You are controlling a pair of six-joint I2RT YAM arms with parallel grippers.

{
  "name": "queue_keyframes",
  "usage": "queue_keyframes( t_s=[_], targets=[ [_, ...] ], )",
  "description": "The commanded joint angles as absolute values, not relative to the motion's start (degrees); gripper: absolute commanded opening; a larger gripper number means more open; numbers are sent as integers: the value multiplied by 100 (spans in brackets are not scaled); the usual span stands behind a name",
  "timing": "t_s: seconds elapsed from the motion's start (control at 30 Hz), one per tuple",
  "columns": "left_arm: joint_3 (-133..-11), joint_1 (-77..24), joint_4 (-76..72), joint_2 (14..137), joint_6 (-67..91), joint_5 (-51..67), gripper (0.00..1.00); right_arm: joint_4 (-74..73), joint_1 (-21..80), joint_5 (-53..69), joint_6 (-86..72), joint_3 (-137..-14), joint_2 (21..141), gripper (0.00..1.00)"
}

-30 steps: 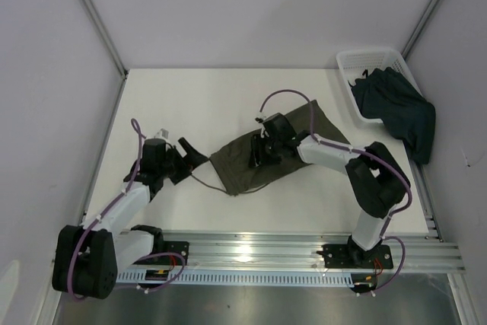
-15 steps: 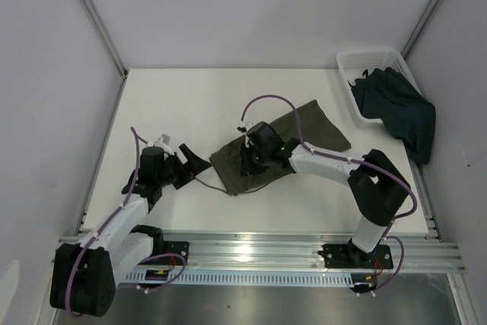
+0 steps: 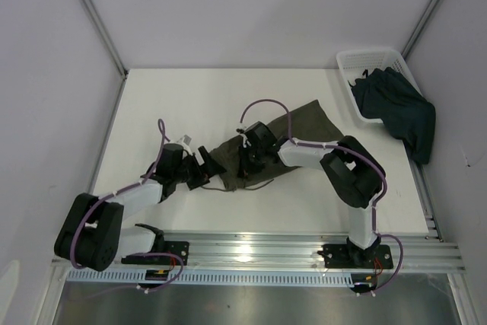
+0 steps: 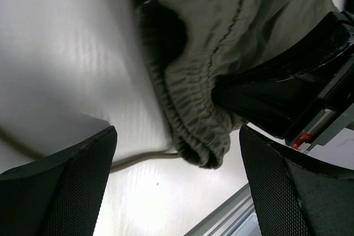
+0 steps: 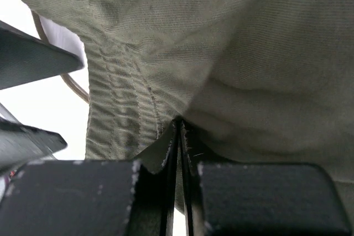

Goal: Fold and stack the shorts
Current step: Fold the shorts

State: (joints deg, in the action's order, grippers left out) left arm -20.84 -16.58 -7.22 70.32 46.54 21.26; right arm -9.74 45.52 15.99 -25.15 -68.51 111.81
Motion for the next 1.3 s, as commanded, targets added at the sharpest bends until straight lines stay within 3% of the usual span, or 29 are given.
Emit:
queue_keyframes(
  t_s=[0.0, 0.4, 0.97, 1.13, 1.27],
  targets=[
    [-2276, -1880, -1212, 7435, 4746, 2101, 94, -818, 4465, 1582, -2531, -6908, 11399, 6],
    [-2417, -2434, -2047, 8428, 5325, 1916, 94, -536, 4166, 1889, -2733, -6504, 11522, 3],
    [-1845, -2777, -3067, 8506, 6064, 1196, 94, -114, 4113, 2223, -2733, -6328, 11523, 2],
    [-2021, -2786, -3524, 8929, 6038, 994, 90, -62, 4175, 2250, -2690, -6275, 11514, 1],
    [-1934, -2786, -3972, 8948, 6143, 783, 82, -35, 4175, 2302, -2707, -6214, 11505, 1]
  ],
)
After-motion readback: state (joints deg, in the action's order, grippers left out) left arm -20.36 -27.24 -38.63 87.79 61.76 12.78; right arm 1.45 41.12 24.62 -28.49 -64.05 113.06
